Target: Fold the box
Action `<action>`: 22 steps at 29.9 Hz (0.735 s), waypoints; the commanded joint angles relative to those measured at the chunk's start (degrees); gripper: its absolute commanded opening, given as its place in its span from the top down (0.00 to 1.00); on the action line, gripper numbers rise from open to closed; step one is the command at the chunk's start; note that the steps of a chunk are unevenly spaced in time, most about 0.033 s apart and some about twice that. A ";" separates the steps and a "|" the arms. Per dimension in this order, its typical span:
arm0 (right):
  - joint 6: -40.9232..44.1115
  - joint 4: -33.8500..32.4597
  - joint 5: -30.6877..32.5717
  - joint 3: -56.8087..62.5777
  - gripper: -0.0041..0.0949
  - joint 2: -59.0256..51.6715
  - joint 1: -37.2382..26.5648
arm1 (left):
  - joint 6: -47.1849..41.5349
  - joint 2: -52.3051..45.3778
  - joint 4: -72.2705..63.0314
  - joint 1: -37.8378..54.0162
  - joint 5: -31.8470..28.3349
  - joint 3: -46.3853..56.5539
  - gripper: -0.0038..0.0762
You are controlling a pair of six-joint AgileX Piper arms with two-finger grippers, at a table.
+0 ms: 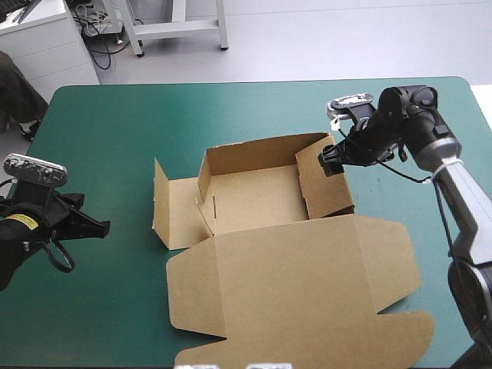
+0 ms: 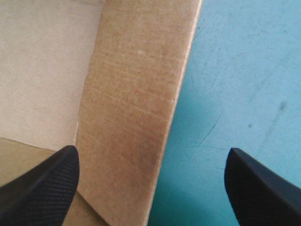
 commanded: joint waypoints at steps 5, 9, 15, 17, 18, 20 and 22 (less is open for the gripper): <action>-0.82 0.56 -2.19 -1.31 0.17 3.77 -0.10 | -0.43 -0.47 -0.98 0.08 -2.34 -1.41 0.96; -0.92 0.56 -5.28 -1.31 0.23 5.35 -0.10 | -0.43 -0.47 -0.98 0.08 -2.34 -1.41 0.96; -1.05 0.93 -7.97 -2.28 0.36 7.27 -0.10 | -0.43 -0.47 -0.98 0.08 -2.34 -1.41 0.96; -1.05 0.93 -8.08 -2.85 0.39 7.73 -0.10 | -0.43 -0.47 -0.98 0.08 -2.44 -1.41 0.96; -1.05 0.93 -8.08 -3.12 0.40 7.94 -0.10 | -0.43 -0.47 -0.98 0.08 -2.44 -1.41 0.96; -1.11 0.97 -7.95 -3.21 0.43 8.19 -0.10 | -0.43 -0.47 -0.98 0.08 -2.44 -1.41 0.96; -1.50 1.07 -7.95 -3.21 0.48 8.72 -0.10 | -0.43 -0.47 -0.98 0.08 -2.44 -1.41 0.96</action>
